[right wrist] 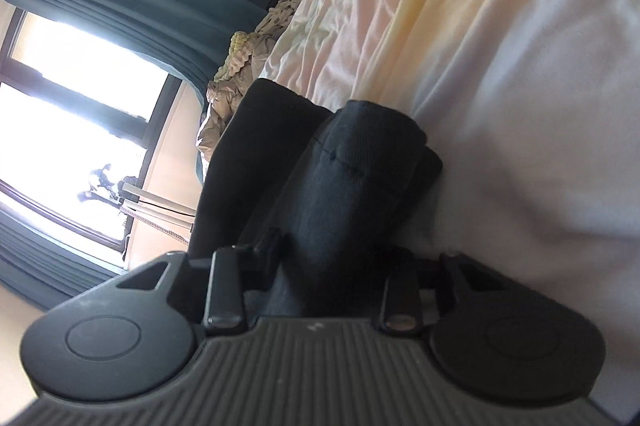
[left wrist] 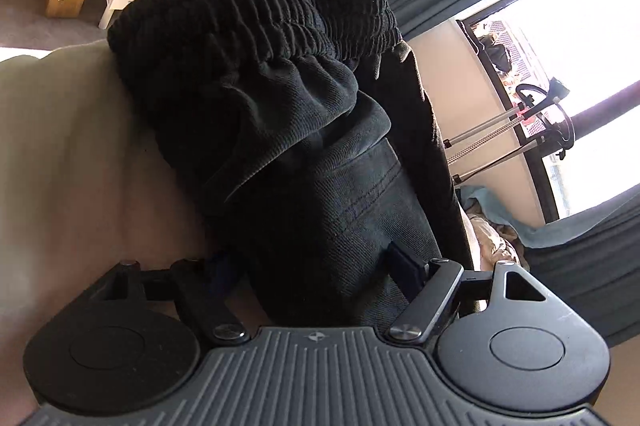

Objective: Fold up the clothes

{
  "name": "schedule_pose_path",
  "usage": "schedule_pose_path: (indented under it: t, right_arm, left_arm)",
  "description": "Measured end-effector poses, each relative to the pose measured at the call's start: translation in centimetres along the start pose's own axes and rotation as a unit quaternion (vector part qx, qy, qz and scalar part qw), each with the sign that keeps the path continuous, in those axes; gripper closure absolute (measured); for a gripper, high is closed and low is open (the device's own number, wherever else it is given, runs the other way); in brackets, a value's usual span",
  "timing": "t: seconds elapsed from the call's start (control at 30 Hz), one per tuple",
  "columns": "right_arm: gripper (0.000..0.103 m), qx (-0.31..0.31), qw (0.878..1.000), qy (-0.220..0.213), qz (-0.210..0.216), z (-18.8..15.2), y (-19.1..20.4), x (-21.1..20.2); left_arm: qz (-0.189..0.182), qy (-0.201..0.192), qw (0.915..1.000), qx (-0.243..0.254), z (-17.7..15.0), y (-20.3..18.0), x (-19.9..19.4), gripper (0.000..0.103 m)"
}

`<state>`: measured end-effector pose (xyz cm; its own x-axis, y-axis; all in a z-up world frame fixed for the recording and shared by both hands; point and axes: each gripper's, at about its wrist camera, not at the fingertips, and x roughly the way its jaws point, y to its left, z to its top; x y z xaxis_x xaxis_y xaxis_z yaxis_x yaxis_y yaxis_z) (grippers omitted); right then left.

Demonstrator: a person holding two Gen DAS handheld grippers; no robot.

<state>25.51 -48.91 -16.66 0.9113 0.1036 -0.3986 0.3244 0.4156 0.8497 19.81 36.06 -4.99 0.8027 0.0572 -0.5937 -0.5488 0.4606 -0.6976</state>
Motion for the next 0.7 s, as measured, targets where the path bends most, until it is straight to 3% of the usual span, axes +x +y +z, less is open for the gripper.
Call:
schedule_pose_path:
  t: [0.07, 0.13, 0.2, 0.27, 0.5, 0.6, 0.7]
  right_arm:
    - [0.085, -0.010, 1.000, -0.009, -0.005, 0.2, 0.4, 0.2]
    - [0.093, -0.024, 0.999, -0.020, -0.011, 0.2, 1.3, -0.3]
    - [0.095, -0.029, 0.999, -0.032, -0.014, 0.3, 2.3, -1.0]
    - [0.096, -0.035, 0.998, -0.044, -0.018, 0.4, 3.4, -1.8]
    - [0.097, -0.067, 0.996, -0.057, -0.005, 1.6, 7.0, -8.3]
    - [0.097, -0.032, 0.998, -0.060, -0.016, 2.1, 5.5, -12.2]
    - [0.096, 0.017, 0.998, -0.037, -0.044, 1.9, 2.4, -15.0]
  left_arm:
    - [0.009, -0.018, 0.9997, 0.011, 0.4, -1.0, 0.9, 0.036]
    - [0.025, -0.033, 0.9988, 0.026, 0.6, -2.3, 1.4, 0.049]
    - [0.032, -0.046, 0.9972, 0.049, 0.9, -3.6, 1.2, 0.072]
    - [0.029, -0.054, 0.9969, 0.050, 1.3, -4.6, 0.5, 0.078]
    - [-0.006, -0.052, 0.9977, 0.042, 2.5, -7.0, -4.9, 0.082]
    - [-0.013, -0.028, 0.9988, 0.037, 2.0, -6.3, -7.6, 0.082]
    - [-0.008, 0.003, 0.9993, 0.037, 1.3, -4.6, -9.6, 0.082]
